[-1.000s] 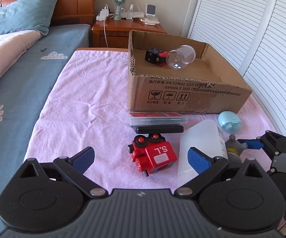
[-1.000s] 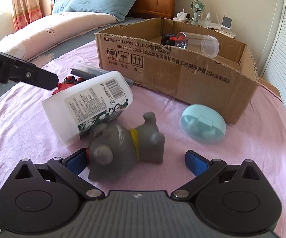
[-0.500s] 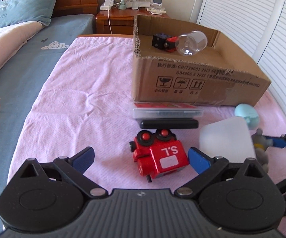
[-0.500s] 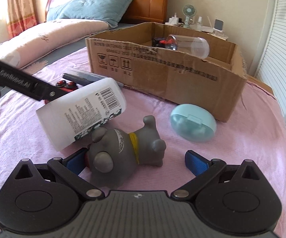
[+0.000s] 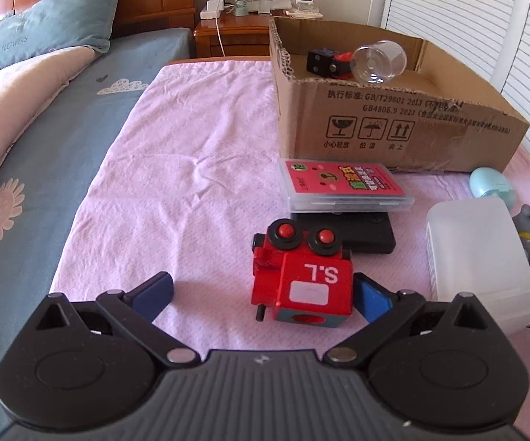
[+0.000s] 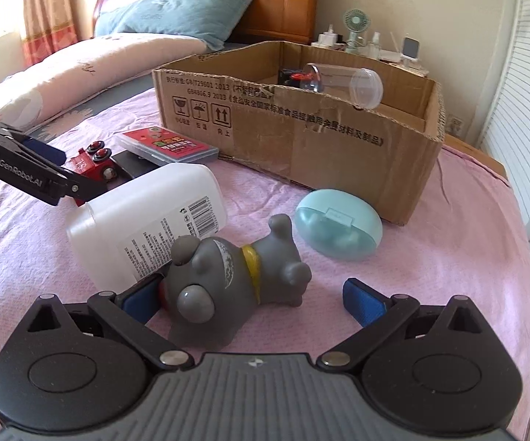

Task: Organize rigid objects
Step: 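Lower the left gripper around the red S.L toy car while the right aligns over the grey toy dog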

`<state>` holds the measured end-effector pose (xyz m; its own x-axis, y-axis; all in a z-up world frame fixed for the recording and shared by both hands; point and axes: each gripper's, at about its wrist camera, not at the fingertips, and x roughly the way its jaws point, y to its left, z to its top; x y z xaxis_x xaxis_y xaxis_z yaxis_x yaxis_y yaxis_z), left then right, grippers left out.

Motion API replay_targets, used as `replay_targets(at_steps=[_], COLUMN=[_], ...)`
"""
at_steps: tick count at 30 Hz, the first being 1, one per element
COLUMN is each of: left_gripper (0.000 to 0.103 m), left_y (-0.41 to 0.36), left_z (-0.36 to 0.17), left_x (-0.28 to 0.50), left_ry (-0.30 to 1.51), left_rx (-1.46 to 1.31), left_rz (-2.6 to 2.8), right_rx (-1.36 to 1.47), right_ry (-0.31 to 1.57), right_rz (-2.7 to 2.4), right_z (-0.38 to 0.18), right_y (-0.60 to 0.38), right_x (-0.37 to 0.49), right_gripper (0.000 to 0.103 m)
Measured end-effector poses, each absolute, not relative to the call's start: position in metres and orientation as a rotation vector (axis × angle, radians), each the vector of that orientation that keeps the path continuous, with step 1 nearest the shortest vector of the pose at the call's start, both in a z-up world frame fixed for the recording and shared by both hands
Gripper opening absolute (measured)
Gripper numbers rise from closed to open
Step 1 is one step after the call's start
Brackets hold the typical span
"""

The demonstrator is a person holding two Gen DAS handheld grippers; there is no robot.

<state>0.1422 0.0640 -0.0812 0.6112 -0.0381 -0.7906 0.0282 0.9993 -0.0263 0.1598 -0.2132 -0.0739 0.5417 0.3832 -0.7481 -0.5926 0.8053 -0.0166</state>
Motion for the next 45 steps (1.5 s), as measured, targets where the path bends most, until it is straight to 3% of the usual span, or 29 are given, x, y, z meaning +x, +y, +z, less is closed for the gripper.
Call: replay_targets(at_steps=[9,11,13,18,23,27,45], left_gripper=[0.102,0.102,0.102,0.102,0.102,0.102,0.102], left_y=[0.065,0.065,0.065,0.065,0.064,0.064,0.061], left_z=[-0.082,-0.082,-0.082,-0.082,-0.082,-0.082,-0.081], left_x=[0.139,0.139,0.139,0.139,0.137,0.136,0.133], left_ry=[0.902,0.902,0.901,0.903,0.904,0.903,0.898], left_rx=[-0.009,-0.009,-0.009,-0.009,-0.006,-0.003,0.011], left_rz=[-0.045,-0.045,-0.044,-0.047,-0.051,-0.059,-0.089], right_rx=[-0.349,-0.355,-0.342,-0.313,-0.214,-0.228,-0.242], right_ry=[0.747,0.746,0.759,0.805,0.853,0.884,0.827], right_rz=[0.644,0.654,0.668,0.576,0.422,0.418,0.476], right_z=[-0.073,-0.070,-0.067,-0.063,-0.062,-0.068,-0.072], right_y=[-0.205,-0.204,-0.204,-0.210,-0.226,-0.231,-0.234], right_x=[0.156,0.152,0.148,0.138,0.119,0.110,0.106], right_gripper=[0.102,0.096,0.082,0.078,0.079,0.103,0.103])
